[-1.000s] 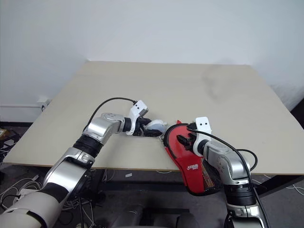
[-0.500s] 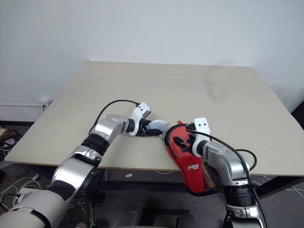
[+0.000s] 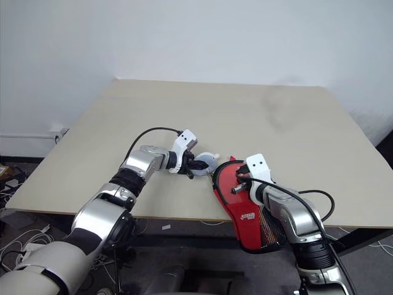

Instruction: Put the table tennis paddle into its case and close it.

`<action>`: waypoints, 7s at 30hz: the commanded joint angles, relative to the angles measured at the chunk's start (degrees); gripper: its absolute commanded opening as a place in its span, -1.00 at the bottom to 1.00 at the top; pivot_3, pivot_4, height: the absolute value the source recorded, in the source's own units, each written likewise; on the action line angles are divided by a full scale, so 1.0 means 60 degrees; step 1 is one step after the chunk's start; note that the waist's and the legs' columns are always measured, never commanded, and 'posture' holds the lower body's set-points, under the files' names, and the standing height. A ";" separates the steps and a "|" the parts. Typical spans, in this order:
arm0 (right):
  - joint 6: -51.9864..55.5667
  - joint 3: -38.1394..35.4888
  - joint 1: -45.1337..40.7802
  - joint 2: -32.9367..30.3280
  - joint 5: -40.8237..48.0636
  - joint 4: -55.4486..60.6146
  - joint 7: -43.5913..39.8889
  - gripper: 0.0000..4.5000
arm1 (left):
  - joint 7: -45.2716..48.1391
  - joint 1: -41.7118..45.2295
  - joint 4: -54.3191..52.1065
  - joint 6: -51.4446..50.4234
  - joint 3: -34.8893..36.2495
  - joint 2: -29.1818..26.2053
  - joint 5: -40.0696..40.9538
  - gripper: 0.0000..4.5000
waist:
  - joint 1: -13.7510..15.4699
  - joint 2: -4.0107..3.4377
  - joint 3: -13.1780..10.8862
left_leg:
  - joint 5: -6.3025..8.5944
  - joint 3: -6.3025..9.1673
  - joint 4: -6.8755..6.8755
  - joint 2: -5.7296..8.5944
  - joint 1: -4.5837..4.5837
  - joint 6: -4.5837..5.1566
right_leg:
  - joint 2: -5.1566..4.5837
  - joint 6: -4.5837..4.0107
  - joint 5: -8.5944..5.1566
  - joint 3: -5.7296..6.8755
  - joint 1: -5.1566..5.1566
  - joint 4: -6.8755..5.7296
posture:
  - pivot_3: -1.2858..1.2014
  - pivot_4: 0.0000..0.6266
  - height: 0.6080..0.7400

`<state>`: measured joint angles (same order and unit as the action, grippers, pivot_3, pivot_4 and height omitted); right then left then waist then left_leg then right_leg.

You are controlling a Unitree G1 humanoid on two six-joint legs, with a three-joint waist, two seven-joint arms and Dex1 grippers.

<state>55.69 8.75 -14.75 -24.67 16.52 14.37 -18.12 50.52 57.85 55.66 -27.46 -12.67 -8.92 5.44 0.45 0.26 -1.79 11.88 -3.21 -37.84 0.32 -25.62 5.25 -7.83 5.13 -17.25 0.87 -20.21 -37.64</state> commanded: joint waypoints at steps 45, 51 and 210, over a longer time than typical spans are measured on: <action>0.0245 0.0525 0.1708 0.0495 -0.1499 0.0157 0.0339 -1.00 | -0.3220 0.2204 0.3574 0.5699 0.0604 0.3971 -0.2946 -0.56 | 0.0054 0.0160 0.0101 | 0.0030 0.0066 -0.0009 -0.0016 -0.0021 -0.0054 | -0.0019 0.0001 -0.0002 0.0056 0.0016 0.0013 | 0.03 -1.00 0.61; -0.0112 0.0242 0.1387 0.0354 -0.1284 0.0161 -0.0198 -1.00 | -0.1534 0.2058 0.3410 0.6219 0.0335 0.3466 -0.3064 0.02 | 0.0021 0.0158 0.0102 | 0.0030 0.0067 -0.0013 -0.0021 -0.0021 -0.0052 | -0.0020 0.0001 -0.0002 0.0056 0.0016 0.0011 | 0.03 -1.00 0.61; -0.5059 -0.5592 0.9106 -0.6489 -0.0203 0.1044 -0.8315 -0.98 | 0.0189 -0.2396 -0.2347 0.2195 -0.2673 0.1862 -0.2505 0.04 | 0.0626 -0.0024 0.0138 | 0.0104 0.0134 -0.0136 -0.0014 -0.0056 0.0055 | -0.0053 0.0000 -0.0004 0.0137 0.0149 0.0146 | 0.03 -1.00 0.61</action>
<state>25.75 -24.86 37.13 -62.81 17.64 21.09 -64.78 51.98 44.12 39.01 -13.03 -27.86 3.28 -8.00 4.21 0.11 -0.96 12.51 -2.41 -38.65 0.24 -25.96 5.59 -8.15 5.14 -17.27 1.70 -19.30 -36.75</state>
